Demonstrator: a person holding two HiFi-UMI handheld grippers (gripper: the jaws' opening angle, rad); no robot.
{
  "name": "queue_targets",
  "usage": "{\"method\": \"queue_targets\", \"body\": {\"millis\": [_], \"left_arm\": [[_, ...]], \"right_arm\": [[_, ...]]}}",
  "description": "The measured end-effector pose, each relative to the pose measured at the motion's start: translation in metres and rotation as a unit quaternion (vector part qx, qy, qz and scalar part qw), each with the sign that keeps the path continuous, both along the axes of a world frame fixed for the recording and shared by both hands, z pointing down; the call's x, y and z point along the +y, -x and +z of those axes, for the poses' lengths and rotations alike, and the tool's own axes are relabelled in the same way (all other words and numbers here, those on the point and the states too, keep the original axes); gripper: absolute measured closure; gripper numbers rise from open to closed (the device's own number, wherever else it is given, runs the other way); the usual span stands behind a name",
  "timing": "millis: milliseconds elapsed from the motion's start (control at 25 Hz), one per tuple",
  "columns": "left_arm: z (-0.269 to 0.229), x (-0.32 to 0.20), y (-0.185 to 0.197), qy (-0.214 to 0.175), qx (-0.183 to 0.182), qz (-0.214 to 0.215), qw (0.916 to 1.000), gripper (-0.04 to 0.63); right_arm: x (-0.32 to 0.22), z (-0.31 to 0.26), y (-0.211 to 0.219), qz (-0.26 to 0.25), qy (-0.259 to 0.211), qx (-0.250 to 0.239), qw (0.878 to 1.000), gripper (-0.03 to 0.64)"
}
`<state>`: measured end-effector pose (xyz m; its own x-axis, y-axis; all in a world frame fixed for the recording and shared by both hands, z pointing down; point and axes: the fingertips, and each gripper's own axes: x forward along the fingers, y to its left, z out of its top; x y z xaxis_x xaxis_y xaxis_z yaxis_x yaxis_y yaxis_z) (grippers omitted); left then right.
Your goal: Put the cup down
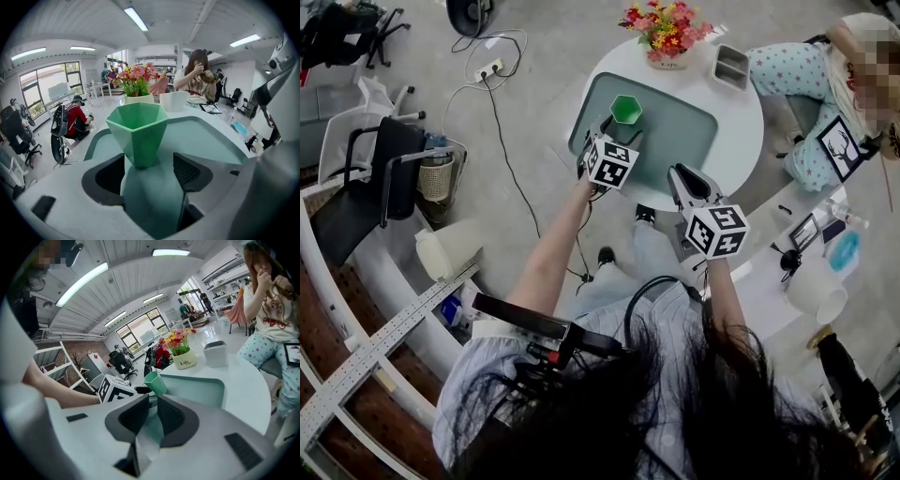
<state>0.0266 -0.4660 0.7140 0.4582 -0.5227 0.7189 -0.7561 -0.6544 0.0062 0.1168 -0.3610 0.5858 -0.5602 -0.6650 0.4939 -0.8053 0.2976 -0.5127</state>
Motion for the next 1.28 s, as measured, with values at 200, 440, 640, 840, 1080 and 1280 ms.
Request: {"method": "queue_targets", "body": {"millis": [200,440,640,840,1080,1280], "left_arm": [[-0.003,0.018,0.010,0.022,-0.007,0.002,0.9997,0.281],[-0.020,0.039,0.028,0.016,0.003,-0.012,0.9998,0.282],[-0.041,0.064,0.038,0.009,0.013,-0.001,0.9999,0.282],[-0.066,0.085,0.051,0.006,0.053,-0.024,0.9983,0.282],[-0.105,0.111,0.062,-0.004,0.086,-0.022,0.9960,0.285],[-0.135,0.136,0.073,-0.021,0.102,-0.021,0.9944,0.302]], "right_arm": [[0.002,-0.005,0.007,0.002,-0.005,-0.002,1.000,0.545],[0.009,-0.012,0.021,-0.001,-0.011,-0.004,1.000,0.545],[0.018,-0.021,0.035,-0.004,-0.019,-0.005,1.000,0.545],[0.033,-0.029,0.053,-0.010,-0.028,-0.006,1.000,0.545],[0.059,-0.037,0.071,-0.011,-0.032,-0.010,0.999,0.545],[0.083,-0.046,0.085,-0.010,-0.038,-0.011,0.999,0.545]]}}
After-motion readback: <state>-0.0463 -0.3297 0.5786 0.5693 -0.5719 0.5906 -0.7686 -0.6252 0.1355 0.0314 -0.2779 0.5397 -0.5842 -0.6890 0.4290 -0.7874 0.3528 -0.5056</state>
